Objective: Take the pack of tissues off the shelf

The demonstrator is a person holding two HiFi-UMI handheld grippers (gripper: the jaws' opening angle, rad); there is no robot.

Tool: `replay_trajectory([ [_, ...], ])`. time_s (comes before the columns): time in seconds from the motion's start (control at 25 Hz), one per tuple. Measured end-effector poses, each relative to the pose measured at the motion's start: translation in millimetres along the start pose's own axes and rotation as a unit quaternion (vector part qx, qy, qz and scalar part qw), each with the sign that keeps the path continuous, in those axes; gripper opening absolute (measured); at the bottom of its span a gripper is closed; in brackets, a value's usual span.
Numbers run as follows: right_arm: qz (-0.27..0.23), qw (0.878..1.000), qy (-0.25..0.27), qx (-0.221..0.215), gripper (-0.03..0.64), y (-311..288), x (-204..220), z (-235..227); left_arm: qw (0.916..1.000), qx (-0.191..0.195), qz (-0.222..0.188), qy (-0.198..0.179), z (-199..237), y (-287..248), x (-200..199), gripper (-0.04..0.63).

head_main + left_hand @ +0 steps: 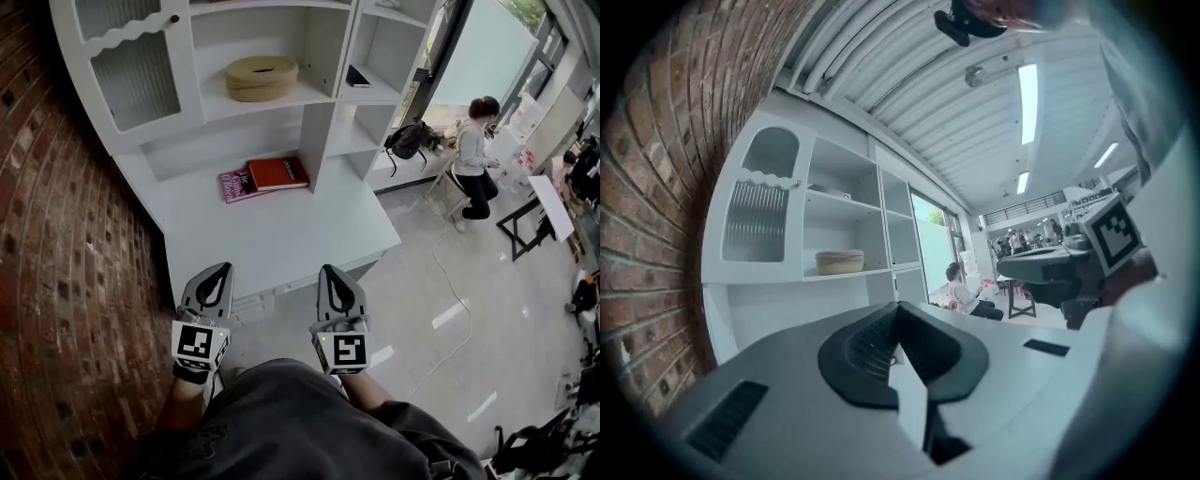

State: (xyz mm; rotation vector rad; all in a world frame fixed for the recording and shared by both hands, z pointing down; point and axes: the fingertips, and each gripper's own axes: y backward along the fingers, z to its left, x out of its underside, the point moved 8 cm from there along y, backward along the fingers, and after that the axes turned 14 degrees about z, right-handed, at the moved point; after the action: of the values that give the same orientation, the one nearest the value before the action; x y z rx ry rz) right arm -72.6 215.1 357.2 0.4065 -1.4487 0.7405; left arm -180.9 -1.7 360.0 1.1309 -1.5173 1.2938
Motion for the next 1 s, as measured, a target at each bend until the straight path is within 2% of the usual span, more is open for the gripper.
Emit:
replay_trajectory([
  [0.36, 0.002, 1.0, 0.01, -0.01, 0.001, 4, 0, 4, 1.0, -0.004, 0.005, 0.008, -1, 7, 3, 0.0],
  [0.56, 0.004, 1.0, 0.008, -0.03, 0.002, 3, 1, 5, 0.9997, -0.002, -0.008, 0.021, -2, 10, 1, 0.001],
  [0.64, 0.006, 0.999, 0.014, -0.043, 0.035, 3, 1, 6, 0.9997, 0.003, -0.01, 0.021, -4, 10, 0, 0.003],
  [0.68, 0.008, 0.998, 0.019, -0.053, 0.061, 2, 2, 6, 0.9998, 0.007, -0.008, 0.019, -6, 9, 0, 0.047],
  [0.72, 0.01, 0.998, 0.024, -0.065, 0.115, 1, 1, 6, 0.9998, 0.012, -0.004, 0.017, -8, 8, -1, 0.083],
  [0.84, 0.008, 0.995, 0.037, -0.092, 0.357, 0, 1, 5, 0.9996, 0.022, 0.001, 0.015, -15, 4, -2, 0.251],
  [0.88, 0.007, 0.994, 0.039, -0.099, 0.455, 0, 1, 3, 0.9997, 0.022, 0.0, 0.013, -18, 3, -4, 0.364],
  [0.96, 0.008, 0.993, 0.044, -0.112, 0.543, 0, 1, -2, 0.9997, 0.022, -0.001, 0.005, -23, 2, -5, 0.449],
  [1.0, 0.009, 0.992, 0.046, -0.115, 0.568, 0, 3, -5, 0.9998, 0.021, 0.001, 0.002, -25, 2, -5, 0.467],
])
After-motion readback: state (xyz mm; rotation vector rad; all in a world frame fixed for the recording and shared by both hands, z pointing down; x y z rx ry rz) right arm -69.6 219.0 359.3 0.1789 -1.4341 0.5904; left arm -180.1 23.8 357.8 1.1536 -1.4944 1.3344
